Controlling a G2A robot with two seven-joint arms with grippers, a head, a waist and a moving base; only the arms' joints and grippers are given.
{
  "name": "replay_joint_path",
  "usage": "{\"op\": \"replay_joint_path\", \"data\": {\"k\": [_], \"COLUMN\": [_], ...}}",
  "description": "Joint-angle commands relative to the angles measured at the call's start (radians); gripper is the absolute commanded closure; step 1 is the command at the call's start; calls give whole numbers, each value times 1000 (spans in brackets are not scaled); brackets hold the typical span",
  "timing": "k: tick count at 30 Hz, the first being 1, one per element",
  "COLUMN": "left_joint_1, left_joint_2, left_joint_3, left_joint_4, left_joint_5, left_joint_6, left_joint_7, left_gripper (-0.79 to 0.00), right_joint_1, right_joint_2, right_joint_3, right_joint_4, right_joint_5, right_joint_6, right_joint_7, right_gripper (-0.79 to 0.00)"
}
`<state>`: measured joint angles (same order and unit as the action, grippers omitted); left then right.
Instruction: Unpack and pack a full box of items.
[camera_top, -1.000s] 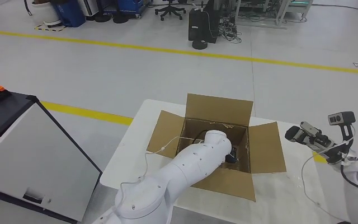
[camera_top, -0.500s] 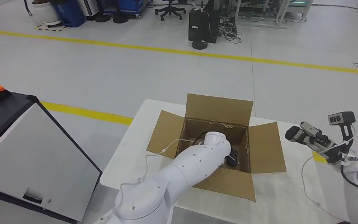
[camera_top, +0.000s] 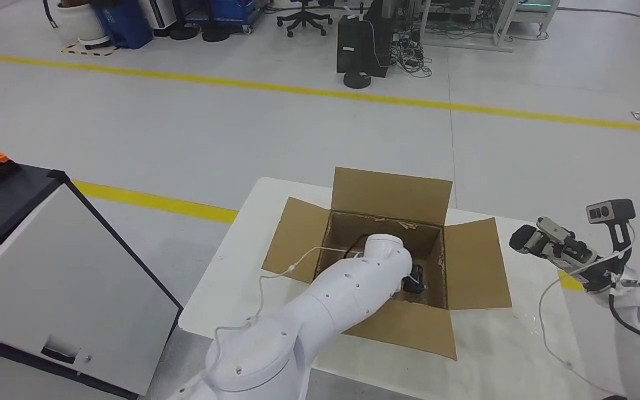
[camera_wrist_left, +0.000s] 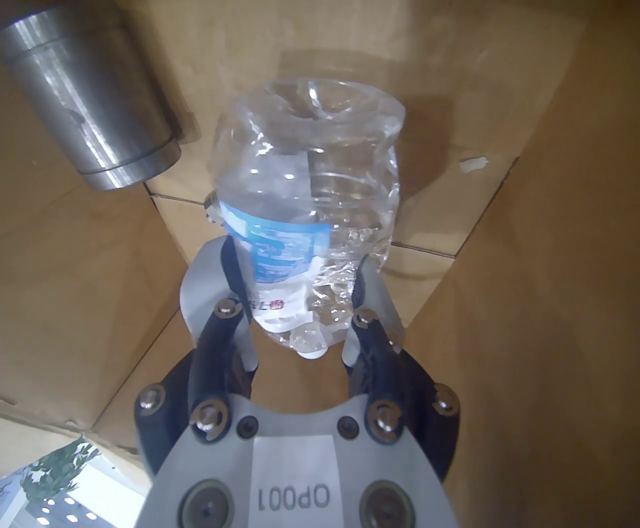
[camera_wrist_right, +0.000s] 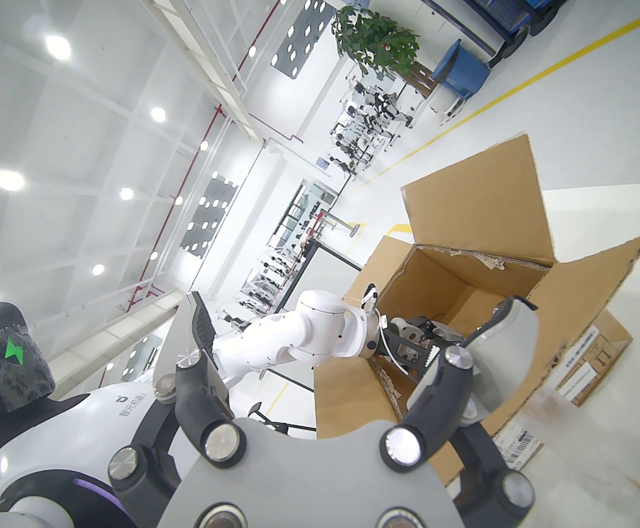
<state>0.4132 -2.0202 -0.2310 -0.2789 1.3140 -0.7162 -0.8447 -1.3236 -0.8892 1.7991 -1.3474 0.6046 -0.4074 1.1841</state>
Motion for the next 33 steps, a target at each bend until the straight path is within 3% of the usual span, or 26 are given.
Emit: {"op": "replay_joint_path", "data": {"k": [1, 19, 33], "left_joint_1": [-4, -24, -49], "left_joint_2": [0, 0, 1], "left_joint_3": [-3, -15, -31], "left_joint_4": [-2, -25, -67], "left_joint_5": [-1, -12, 42], "left_joint_6": [6, 21, 114], "left_joint_7": [-7, -114, -146], "left_gripper": [0, 0, 0], "right_joint_1": [0, 0, 0], "right_joint_2": [0, 0, 0], "right_joint_3": [0, 0, 0], "right_joint_4": [0, 0, 0], "right_joint_5": [0, 0, 0], "right_joint_6": [0, 0, 0], "right_joint_7": [0, 0, 0], "right_gripper": [-785, -785, -785]}}
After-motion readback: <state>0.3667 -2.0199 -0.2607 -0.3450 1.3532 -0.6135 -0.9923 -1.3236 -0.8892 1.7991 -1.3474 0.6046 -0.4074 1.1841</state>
